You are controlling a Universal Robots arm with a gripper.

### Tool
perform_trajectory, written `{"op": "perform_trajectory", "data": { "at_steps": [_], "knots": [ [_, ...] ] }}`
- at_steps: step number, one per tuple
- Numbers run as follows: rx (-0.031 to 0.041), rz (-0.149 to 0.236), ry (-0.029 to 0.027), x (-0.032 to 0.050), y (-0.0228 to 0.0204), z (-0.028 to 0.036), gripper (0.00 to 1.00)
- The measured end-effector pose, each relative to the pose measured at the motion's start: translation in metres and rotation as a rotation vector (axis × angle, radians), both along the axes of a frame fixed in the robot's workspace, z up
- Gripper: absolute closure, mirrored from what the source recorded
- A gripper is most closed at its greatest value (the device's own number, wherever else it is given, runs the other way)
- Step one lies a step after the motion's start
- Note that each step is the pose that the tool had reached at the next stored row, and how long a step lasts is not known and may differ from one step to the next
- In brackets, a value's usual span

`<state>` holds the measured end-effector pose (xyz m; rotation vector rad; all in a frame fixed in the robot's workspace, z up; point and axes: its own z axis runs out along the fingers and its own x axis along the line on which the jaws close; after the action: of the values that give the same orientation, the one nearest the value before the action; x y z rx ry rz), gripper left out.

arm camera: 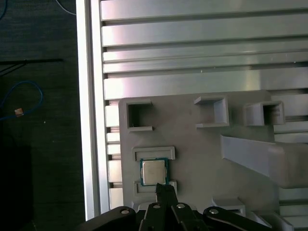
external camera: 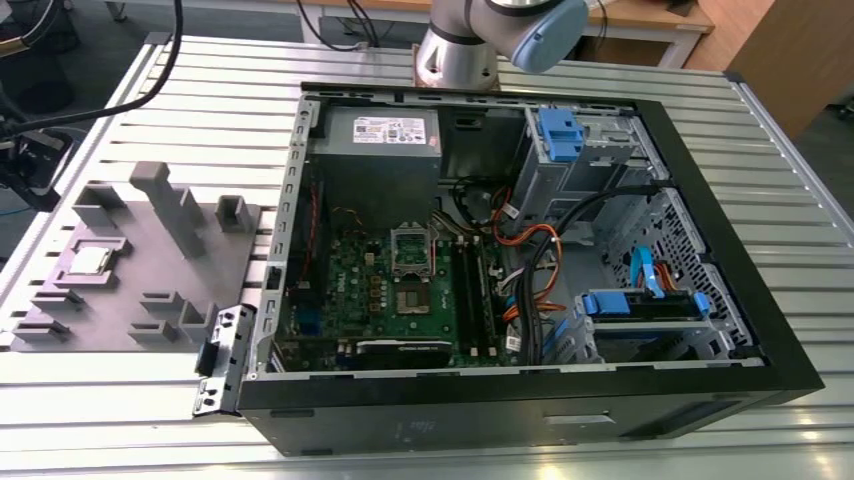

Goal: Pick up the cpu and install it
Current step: 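Pick up the cpu and move it towards the insertion slot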

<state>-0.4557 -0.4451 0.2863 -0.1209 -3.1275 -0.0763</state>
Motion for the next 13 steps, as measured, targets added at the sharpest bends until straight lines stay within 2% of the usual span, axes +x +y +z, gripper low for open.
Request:
{"op": "perform_trajectory", "data": {
  "at_steps": [3,13],
  "knots": [
    [0.0003,0.000,-0.0005,0.0000,0.0000,-0.0027,0.89],
    [-0.0014,0.000,-0.0002,-0.0036,-0.0003,-0.0206,0.89]
  ]
}}
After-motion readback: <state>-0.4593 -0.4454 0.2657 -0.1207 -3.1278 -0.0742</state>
